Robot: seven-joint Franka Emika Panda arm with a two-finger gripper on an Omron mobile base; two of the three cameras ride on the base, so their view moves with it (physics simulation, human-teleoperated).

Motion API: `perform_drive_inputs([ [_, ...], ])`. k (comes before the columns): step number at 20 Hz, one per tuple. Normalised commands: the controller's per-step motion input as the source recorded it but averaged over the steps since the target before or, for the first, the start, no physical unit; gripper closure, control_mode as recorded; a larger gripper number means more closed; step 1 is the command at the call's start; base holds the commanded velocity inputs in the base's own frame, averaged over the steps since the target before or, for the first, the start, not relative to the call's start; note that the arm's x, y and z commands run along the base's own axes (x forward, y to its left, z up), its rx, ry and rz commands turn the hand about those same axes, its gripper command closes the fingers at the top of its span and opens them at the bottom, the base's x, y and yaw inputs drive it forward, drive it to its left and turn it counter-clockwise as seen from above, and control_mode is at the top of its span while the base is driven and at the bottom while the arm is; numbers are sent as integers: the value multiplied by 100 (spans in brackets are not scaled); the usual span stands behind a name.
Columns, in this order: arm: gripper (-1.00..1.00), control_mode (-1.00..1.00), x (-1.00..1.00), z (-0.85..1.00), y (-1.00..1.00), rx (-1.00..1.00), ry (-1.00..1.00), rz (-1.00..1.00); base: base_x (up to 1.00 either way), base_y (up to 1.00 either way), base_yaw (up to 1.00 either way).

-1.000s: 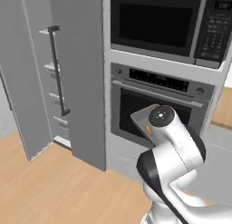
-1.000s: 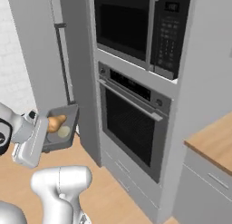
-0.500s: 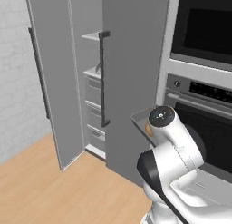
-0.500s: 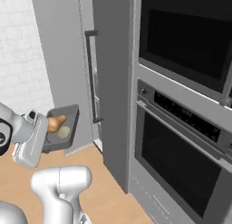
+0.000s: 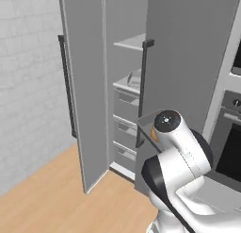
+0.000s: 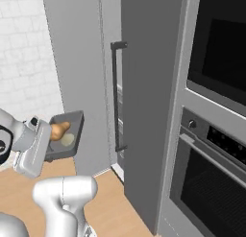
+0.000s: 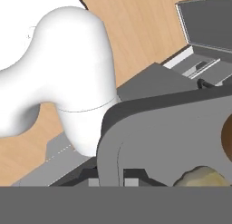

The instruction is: Take the meat container that has the shrimp and place it on the second highest rack of the freezer. Then take the vegetable container that has the squash and garlic and place it on the highest rack of the freezer.

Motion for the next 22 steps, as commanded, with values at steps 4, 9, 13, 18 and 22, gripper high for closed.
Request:
perform_drive_inputs([
  [4, 100, 100, 0, 0, 0, 0, 0, 0, 71, 46, -9],
  [9, 100, 100, 0, 0, 0, 0, 0, 0, 67, 27, -21],
  [13, 100, 100, 0, 0, 0, 0, 0, 0, 48, 2, -26],
  [18, 100, 100, 0, 0, 0, 0, 0, 0, 54, 24, -30],
  [22, 100, 100, 0, 0, 0, 0, 0, 0, 67, 54, -32],
])
